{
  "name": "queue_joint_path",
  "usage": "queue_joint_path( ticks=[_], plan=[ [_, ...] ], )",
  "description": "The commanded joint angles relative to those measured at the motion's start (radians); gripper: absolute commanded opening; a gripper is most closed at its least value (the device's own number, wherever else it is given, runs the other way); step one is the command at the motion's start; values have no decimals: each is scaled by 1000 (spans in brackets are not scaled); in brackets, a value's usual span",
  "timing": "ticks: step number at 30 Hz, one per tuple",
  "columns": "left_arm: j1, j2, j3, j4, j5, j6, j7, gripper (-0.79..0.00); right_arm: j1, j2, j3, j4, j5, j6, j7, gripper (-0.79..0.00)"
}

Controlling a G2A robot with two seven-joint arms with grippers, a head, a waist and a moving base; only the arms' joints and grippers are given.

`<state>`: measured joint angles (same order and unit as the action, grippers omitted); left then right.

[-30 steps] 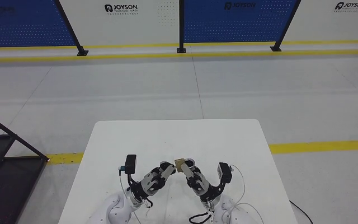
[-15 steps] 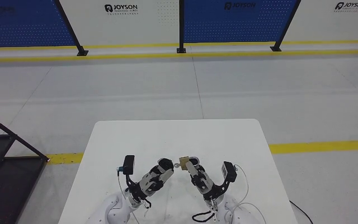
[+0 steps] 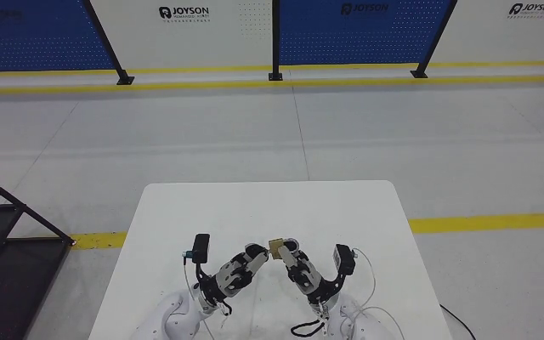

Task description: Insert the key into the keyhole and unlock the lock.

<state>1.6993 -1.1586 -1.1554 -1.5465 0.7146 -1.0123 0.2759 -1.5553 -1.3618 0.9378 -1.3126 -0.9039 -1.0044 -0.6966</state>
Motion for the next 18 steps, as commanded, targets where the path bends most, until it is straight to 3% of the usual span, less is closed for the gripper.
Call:
queue_joint_path(
  ticks=[1,10,18],
  plan=[
    [-2,0,-1,3,0,1,0,-785,0,0,1,0,4,-1,5,-785],
    [-4,-3,-3,1,11,24,2,-785,-1,-2,4,-2,19,2,30,-785],
    [9,-9,-14,-21,137,95,70,-785,-11,-2,8,-5,62,20,62,-785]
  ],
)
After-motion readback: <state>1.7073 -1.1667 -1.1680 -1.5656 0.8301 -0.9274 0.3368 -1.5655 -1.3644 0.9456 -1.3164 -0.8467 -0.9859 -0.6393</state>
